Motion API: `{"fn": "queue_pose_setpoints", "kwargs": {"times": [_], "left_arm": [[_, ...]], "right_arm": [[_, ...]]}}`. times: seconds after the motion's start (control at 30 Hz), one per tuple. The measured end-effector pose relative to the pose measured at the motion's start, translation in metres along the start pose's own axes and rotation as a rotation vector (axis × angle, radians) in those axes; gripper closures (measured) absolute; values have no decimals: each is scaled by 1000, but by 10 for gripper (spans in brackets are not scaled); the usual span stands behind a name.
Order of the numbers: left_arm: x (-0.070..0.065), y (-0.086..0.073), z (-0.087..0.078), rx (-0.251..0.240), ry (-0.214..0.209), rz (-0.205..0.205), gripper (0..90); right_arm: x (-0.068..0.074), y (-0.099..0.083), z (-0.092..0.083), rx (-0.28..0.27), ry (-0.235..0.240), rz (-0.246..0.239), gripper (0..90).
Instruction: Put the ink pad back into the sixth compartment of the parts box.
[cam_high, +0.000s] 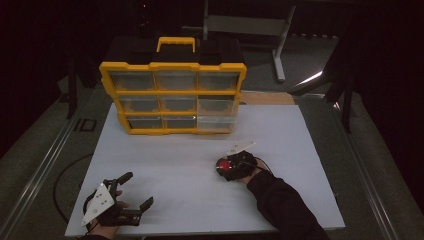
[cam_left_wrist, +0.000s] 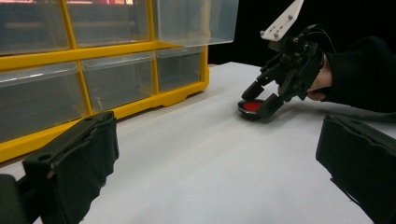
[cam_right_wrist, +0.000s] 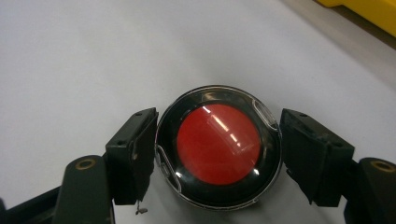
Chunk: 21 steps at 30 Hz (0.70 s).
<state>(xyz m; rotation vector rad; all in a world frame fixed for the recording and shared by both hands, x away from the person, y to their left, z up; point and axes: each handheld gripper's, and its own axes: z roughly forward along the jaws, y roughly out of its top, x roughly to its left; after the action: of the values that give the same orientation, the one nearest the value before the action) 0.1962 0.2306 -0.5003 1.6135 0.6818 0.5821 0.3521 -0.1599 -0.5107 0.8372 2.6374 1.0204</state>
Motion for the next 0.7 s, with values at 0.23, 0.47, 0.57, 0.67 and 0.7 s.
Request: {"fn": "queue_pose_setpoints", "kwargs": {"times": [0.23,0.47,0.57,0.67,0.7], "left_arm": [[0,0,0,3,1,4,0],[0,0,1,7,1,5,0],[0,0,0,6,2,6,0],[0,0,1,12,1,7,0],[0,0,1,9,2,6,0]], "right_arm": [[-4,-1,-14,-6,2,8,299],[-4,1,-26,-17,1,-2,298],[-2,2,-32,-20,3,-13,299],[-2,4,-38,-22,1,-24,299],[-2,5,-39,-24,2,-25,299]]}}
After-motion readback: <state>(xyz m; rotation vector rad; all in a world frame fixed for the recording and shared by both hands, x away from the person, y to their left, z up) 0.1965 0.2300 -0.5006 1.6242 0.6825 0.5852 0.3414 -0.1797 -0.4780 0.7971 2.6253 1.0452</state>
